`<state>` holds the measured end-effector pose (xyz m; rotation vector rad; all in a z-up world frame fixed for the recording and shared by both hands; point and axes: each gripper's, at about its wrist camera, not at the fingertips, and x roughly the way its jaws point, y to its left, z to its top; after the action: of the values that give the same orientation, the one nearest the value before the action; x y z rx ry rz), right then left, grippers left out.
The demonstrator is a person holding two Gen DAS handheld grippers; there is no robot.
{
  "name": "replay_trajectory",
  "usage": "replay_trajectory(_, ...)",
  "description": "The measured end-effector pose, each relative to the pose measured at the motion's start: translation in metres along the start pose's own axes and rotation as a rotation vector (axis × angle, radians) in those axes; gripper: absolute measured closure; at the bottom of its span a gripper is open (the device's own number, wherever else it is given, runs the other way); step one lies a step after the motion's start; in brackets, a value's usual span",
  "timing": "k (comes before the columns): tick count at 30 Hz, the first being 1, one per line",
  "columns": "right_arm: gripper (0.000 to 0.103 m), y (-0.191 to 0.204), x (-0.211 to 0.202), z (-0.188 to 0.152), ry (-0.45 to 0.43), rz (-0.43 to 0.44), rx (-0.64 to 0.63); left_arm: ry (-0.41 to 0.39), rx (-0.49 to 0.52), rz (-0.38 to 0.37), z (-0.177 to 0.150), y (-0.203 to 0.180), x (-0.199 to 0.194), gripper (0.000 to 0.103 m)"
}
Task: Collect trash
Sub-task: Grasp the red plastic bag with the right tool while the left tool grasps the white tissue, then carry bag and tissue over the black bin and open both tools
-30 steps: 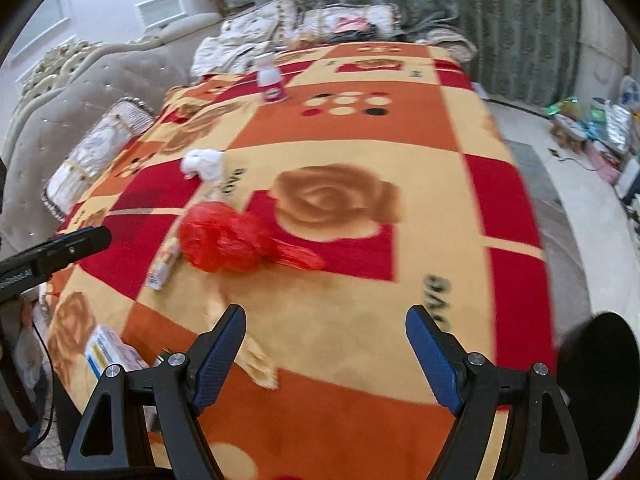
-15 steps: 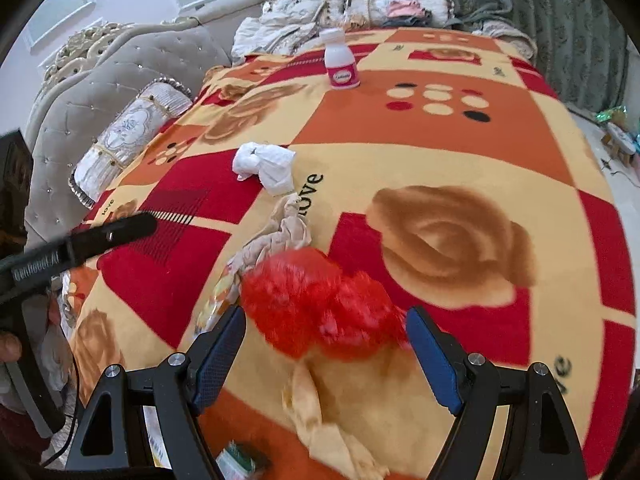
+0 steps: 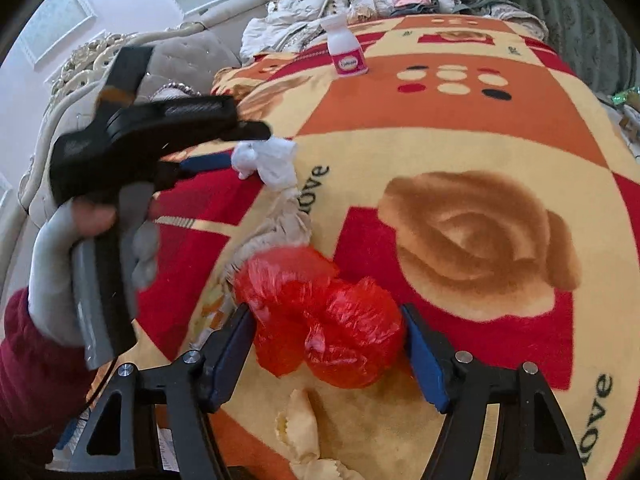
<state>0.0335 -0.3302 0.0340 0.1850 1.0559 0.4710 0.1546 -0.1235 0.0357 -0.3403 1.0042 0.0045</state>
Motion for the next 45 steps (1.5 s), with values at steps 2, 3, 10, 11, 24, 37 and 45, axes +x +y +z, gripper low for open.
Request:
replay_trajectory(2,0.032,-0.003,-0.001,-0.001,-0.017,0.010,0.010,-0.007,0.007,0.004,-0.001,0.000,0.001,0.052)
replay_trajectory(3,0.034,-0.004,-0.001,-0.002,-0.021,0.017,0.014,-0.005,0.013,0.000,-0.001,0.000,0.001,0.054)
replay_trajectory(10,0.060,0.004,-0.019,-0.008,-0.040,0.017,-0.058,-0.002,0.060,-0.084,-0.012,0.007,-0.038,0.064)
replay_trajectory(11,0.060,0.005,-0.025,-0.010,-0.053,0.020,-0.062,-0.008,0.069,-0.089,-0.014,0.006,-0.044,0.064)
replay_trajectory(24,0.061,-0.010,-0.090,-0.037,-0.133,-0.038,-0.010,-0.005,0.234,-0.172,-0.073,-0.038,-0.118,0.064)
replay_trajectory(37,0.060,-0.041,-0.136,-0.062,-0.187,-0.115,0.043,0.000,0.393,-0.209,-0.127,-0.110,-0.141,0.064)
replay_trajectory(45,0.060,-0.060,-0.163,-0.079,-0.218,-0.153,0.081,0.016,0.458,-0.244,-0.150,-0.149,-0.145,0.064)
